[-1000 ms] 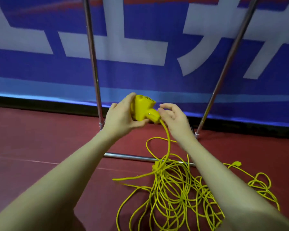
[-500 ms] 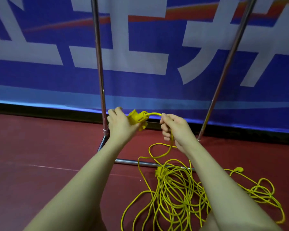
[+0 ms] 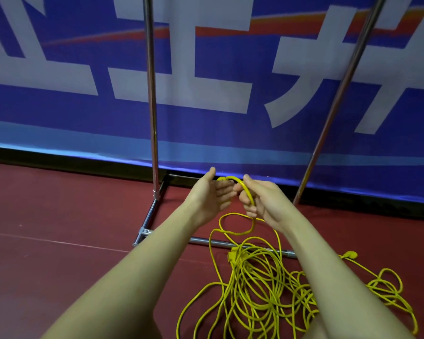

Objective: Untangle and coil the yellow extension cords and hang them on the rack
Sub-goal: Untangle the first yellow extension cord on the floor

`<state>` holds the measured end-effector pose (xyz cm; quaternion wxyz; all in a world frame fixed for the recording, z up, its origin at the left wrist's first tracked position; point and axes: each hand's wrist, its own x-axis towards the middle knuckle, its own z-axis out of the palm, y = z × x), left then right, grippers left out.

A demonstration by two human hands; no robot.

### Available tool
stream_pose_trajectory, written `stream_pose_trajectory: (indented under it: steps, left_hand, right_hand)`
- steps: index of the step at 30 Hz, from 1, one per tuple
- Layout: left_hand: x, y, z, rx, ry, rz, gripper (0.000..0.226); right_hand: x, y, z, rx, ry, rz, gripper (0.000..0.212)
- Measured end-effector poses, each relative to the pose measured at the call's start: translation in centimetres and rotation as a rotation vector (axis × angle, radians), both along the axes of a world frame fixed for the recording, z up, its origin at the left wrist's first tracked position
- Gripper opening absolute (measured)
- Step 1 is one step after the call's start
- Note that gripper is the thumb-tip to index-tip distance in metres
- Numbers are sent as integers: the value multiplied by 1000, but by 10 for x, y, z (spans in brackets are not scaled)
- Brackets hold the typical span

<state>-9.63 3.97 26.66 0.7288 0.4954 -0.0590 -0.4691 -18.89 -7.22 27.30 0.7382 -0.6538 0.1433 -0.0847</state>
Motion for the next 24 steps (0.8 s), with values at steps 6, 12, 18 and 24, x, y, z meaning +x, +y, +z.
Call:
stream_pose_trajectory:
  steps: [6,12,18,24]
  left_hand:
    - [18,3,10,-383,227,215,29]
    - [25,5,4,-463,147,324,16]
    - [23,-2,9,-476,68,358,22]
    - [48,12,14,-532,126,506,31]
  right_hand:
    - [-2,-6,-14,-31,99,168,30]
    - [4,-13,-27,-140,104,-7,28]
    - [12,-3,-20,-68,72,84,33]
    - [1,-17,-42,-154,151,102,23]
